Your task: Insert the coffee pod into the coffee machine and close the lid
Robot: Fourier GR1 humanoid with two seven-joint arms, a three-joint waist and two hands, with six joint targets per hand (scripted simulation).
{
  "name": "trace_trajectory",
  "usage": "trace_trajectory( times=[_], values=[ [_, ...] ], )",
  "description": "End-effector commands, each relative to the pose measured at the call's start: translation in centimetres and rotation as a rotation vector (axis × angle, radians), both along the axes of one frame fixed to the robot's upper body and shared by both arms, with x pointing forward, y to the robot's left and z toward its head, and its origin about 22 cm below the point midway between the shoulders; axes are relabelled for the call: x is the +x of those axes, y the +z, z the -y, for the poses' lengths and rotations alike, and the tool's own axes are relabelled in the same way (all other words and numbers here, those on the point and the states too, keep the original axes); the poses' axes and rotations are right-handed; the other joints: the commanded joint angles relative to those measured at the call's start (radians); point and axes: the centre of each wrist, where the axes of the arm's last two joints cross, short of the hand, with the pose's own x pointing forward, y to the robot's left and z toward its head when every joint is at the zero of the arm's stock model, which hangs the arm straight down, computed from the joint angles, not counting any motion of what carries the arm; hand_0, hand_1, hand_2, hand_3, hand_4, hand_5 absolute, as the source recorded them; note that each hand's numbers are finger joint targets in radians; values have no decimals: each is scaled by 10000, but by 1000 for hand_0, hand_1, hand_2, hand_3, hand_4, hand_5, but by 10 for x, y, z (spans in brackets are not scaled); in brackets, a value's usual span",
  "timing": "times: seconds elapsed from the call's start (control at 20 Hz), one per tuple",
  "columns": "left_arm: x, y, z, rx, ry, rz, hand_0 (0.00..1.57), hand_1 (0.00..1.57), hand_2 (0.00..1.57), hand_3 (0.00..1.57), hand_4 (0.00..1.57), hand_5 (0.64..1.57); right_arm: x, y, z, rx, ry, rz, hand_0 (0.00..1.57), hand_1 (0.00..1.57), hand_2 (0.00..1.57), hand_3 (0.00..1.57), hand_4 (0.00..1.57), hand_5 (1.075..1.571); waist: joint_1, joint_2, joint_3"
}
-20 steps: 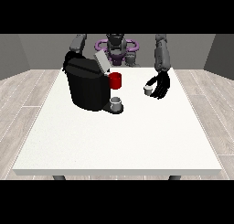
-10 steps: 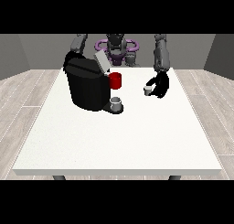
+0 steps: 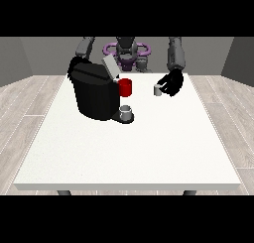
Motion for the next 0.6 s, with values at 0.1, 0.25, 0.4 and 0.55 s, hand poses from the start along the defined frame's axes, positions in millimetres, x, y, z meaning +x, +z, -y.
trace_trajectory(
  times=[0.1, 0.25, 0.4, 0.55],
  values=[
    [22, 41, 27, -255, -873, 11, 1243, 1243, 1327, 1315, 535, 1571, 12, 2, 8, -181, -43, -644, 0, 0, 0, 0, 488, 1571, 189, -552, -1],
    [30, 68, 24, -147, -1142, 519, 1235, 1235, 1323, 1291, 571, 1571, 3, -14, 1, -38, 352, -509, 0, 0, 0, 0, 443, 1571, -17, -429, 0],
    [40, 98, 29, 31, -988, 775, 1255, 1255, 1332, 1288, 556, 1571, 12, -2, -14, -119, 361, 95, 0, 0, 0, 0, 468, 1571, -266, -207, -1],
    [33, 76, 24, -27, -928, 941, 1255, 1255, 1332, 1288, 556, 1571, 6, -2, -18, 41, 542, 36, 0, 0, 0, 0, 489, 1571, -452, -218, -4]
  ],
)
